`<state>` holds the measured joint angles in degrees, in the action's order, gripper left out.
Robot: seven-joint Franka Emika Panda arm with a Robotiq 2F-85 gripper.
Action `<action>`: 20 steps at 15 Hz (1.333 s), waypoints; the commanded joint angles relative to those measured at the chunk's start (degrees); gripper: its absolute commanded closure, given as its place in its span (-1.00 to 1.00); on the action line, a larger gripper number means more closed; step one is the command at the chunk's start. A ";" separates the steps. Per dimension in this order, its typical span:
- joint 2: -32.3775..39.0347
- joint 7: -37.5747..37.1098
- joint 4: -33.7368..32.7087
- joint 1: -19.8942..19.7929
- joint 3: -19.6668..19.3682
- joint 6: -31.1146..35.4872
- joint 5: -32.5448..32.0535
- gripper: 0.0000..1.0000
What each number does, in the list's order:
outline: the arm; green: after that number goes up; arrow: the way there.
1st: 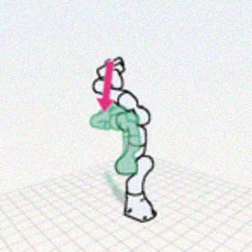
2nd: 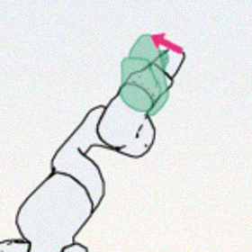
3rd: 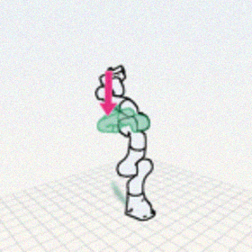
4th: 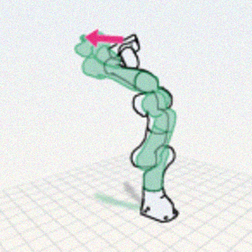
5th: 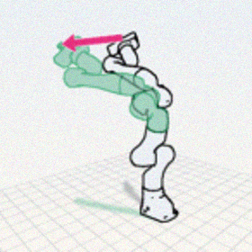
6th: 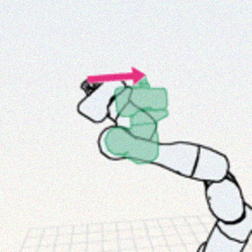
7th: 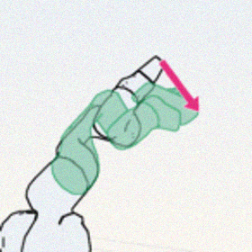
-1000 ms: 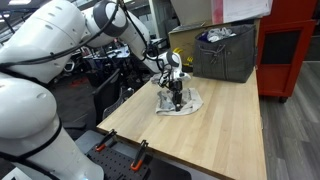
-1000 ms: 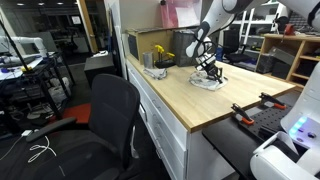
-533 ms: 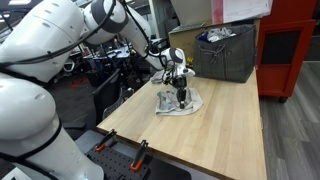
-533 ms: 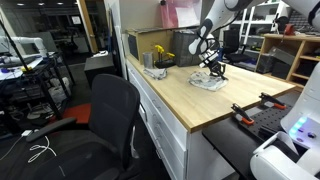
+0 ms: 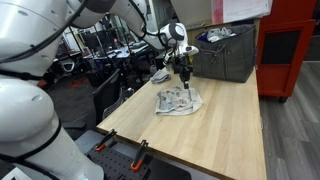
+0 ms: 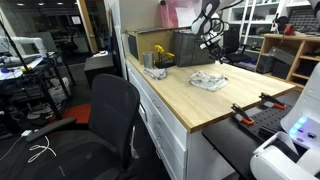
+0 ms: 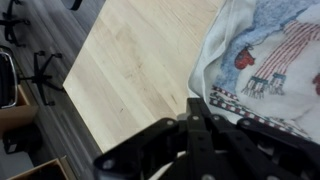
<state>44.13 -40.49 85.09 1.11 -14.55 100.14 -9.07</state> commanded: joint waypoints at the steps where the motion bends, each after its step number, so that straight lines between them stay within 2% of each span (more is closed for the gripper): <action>1: -3.05 4.04 0.84 -0.25 2.47 1.82 -0.65 1.00; 5: -3.47 11.26 0.25 1.39 3.19 2.50 -5.94 1.00; 11: -5.90 25.65 2.41 0.85 3.96 10.76 -13.57 1.00; 13: -7.11 30.96 3.11 0.19 4.55 13.70 -14.68 1.00; 18: -10.70 41.67 3.76 -0.70 5.21 14.65 -16.03 1.00; 20: -12.83 43.60 4.38 -0.80 5.14 13.83 -16.28 0.44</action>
<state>36.57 -0.40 85.38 1.46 -10.61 113.53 -23.88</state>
